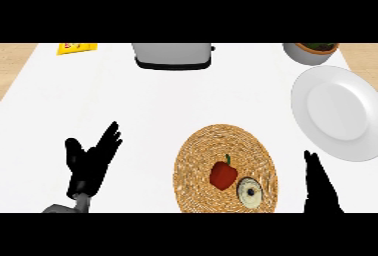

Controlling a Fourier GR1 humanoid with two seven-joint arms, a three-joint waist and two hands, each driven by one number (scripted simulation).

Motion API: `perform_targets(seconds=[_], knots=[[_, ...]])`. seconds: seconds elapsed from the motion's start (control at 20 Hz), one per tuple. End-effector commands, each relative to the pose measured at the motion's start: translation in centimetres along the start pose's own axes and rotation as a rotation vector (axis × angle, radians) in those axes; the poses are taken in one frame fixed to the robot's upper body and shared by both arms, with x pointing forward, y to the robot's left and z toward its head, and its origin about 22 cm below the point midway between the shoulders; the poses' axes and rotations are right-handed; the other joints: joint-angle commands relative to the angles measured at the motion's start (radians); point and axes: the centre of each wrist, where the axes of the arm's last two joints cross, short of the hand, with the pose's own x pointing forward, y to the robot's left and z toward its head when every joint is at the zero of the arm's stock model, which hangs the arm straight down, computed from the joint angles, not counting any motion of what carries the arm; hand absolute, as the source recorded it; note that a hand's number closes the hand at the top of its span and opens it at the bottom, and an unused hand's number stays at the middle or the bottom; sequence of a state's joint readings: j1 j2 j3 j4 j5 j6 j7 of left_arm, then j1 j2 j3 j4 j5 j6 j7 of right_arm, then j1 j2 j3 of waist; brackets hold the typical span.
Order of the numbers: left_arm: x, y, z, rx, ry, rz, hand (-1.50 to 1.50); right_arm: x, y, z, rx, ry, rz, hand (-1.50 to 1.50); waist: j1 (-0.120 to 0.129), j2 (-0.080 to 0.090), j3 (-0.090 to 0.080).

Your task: Pick the bell pepper from the placemat and place it in the plate

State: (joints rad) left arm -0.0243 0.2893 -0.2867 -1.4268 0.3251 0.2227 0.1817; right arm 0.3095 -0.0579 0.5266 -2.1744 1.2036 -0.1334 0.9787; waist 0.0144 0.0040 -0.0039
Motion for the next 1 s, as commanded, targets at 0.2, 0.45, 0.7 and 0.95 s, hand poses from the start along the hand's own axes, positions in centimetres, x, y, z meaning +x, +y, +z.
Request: perform_targets(seconds=[0.2,0.45,0.7,0.95], knots=[[-0.2,0.7,-0.9,0.011,-0.017,0.008,0.00,5.2,4.3,-0.2,0.025,0.091,0.120,-1.50,-0.008,-0.002,0.003],[1.0,0.0,-1.6,0.010,-0.002,-0.004,0.00,6.4,5.8,-1.7,0.126,0.138,0.123,-1.50,-0.006,0.000,0.004],[-0.8,-0.2,0.1,0.013,0.003,0.016,0.00,5.1,7.2,-1.0,0.168,0.147,0.072,-1.50,-0.008,-0.004,0.004],[0.1,0.6,-0.2,0.001,0.000,0.004,0.00,5.4,8.5,-1.8,0.146,0.139,0.117,-1.50,-0.011,-0.004,0.004]])
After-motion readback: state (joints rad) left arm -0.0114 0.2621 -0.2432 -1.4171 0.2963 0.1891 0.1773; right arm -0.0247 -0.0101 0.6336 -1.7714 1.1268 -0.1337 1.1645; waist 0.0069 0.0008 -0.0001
